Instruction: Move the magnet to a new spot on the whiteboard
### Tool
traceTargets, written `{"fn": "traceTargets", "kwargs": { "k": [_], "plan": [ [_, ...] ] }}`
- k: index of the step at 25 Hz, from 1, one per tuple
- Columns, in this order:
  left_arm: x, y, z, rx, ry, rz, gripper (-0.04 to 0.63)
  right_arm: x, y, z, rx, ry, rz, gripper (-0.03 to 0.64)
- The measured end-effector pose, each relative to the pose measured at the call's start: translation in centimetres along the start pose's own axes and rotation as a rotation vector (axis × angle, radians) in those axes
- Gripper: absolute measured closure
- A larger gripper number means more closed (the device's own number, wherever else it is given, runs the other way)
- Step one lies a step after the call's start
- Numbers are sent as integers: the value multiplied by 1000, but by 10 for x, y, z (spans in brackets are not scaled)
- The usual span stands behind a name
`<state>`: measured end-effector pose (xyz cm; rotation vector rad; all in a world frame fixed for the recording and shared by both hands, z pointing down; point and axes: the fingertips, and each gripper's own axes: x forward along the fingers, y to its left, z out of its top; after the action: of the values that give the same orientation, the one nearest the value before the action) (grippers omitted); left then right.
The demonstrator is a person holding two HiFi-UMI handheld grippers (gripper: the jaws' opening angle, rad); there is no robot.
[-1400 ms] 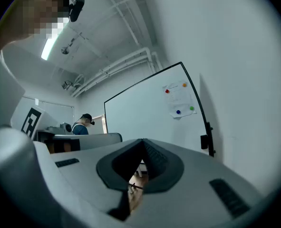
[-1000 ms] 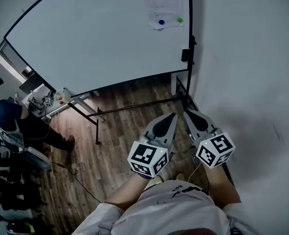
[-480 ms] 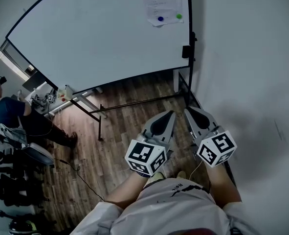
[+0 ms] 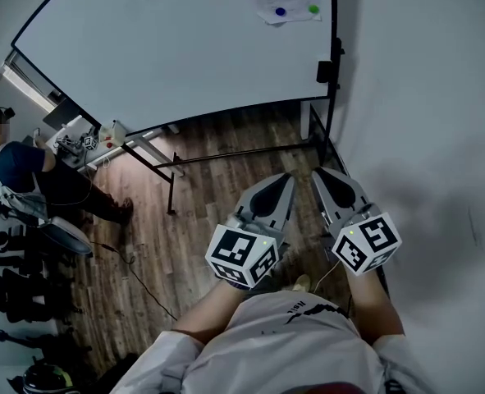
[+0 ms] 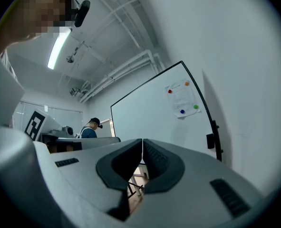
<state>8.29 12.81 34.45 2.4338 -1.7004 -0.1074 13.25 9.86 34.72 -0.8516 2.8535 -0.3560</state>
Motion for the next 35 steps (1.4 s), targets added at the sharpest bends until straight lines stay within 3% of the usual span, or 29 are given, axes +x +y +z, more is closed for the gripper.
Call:
{"fn": "traceTargets", "kwargs": {
  "k": [13,25,35],
  "plan": [
    [49,72,8,-2,-21,-38,584,75,-32,-1,-29,18,-61,601],
    [119,190,46,16,-22,-161,584,203,-65,13,-47,-13,-186,601],
    [158,238,52,4,-5,-259,584,252,-95,19,-67,-28,-301,601]
  ]
}}
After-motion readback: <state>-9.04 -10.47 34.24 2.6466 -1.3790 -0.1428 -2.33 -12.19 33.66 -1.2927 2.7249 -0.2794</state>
